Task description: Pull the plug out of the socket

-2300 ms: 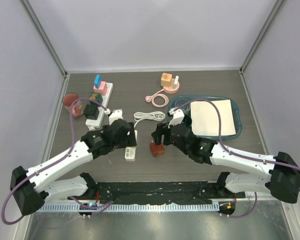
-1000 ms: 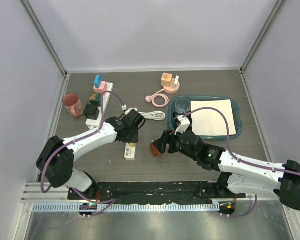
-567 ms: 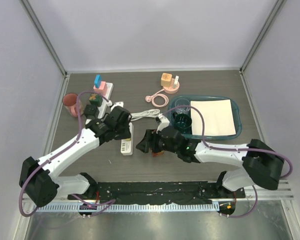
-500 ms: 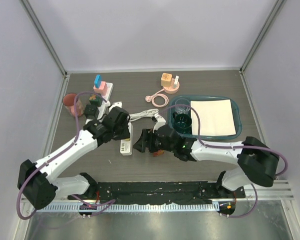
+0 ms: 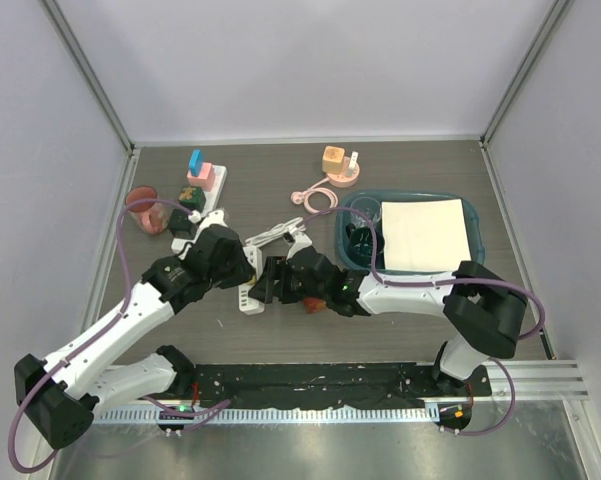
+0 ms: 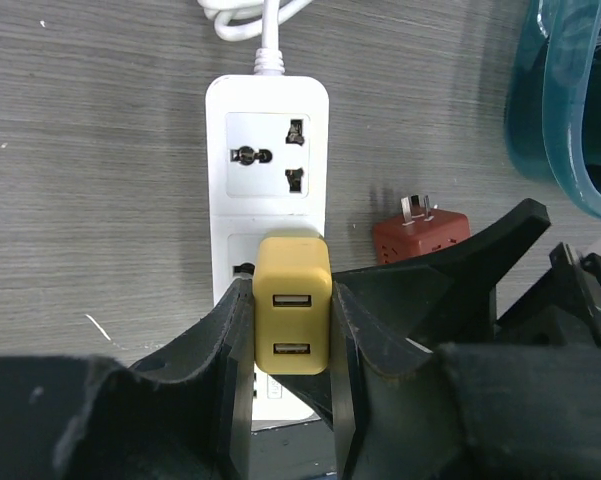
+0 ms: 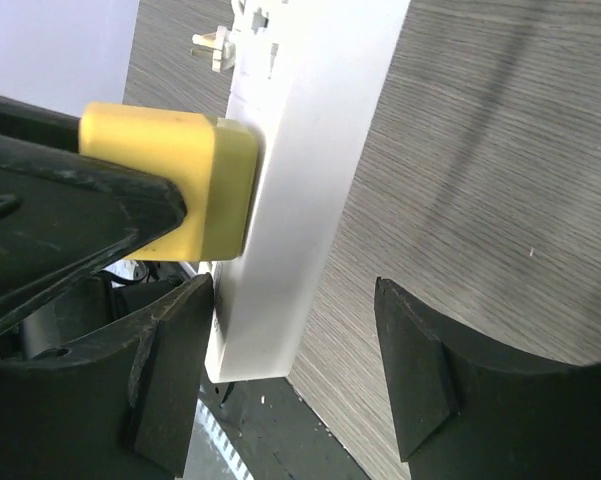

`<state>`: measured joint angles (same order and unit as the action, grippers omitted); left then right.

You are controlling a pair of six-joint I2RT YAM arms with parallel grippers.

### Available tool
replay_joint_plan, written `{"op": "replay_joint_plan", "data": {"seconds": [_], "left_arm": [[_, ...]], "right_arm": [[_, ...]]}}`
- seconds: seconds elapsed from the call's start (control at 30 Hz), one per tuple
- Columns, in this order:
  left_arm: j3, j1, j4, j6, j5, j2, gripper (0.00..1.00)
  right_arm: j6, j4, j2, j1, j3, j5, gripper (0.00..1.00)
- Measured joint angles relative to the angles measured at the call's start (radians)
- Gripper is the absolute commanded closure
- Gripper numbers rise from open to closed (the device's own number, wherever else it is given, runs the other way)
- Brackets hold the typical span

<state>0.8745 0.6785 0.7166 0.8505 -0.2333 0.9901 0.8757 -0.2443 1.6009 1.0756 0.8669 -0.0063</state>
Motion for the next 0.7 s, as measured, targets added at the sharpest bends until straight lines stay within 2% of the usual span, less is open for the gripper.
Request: {"op": "replay_joint_plan", "data": {"seconds": [0.1,0.2,0.23,0.3,0.33,0.37,0.7], "left_arm": [[0.0,0.0,0.007,0.004,-0.006,-0.013,1.0],[0.0,0.0,0.011,0.006,-0.01,-0.013,1.0],[-0.001,0.0,0.014,0.007,-0.01,-0.013,1.0],[-0.002,0.0,0.02,0.006,-0.014,-0.014,1.0],[-0.003,0.0,0.023,0.008,-0.017,-0.016,1.0],[-0.003,-0.003,0.023,0.008,-0.021,-0.018,1.0],[0.004,-0.005,0.063,-0.001,-0.054,-0.018,1.0]], "right_arm": [[0.014,-0.007,0.017,0.002,0.006,-0.006,0.39],[0.026,-0.032,0.029,0.008,0.009,-0.019,0.57],[0.027,-0.044,0.034,0.01,0.01,-0.025,0.72],[0.033,-0.054,0.039,0.01,0.01,-0.029,0.83],[0.045,-0.051,0.044,0.009,0.01,-0.027,0.93],[0.054,-0.056,0.051,0.006,0.01,-0.031,0.98],[0.103,-0.111,0.087,0.008,0.01,-0.034,0.99]]}}
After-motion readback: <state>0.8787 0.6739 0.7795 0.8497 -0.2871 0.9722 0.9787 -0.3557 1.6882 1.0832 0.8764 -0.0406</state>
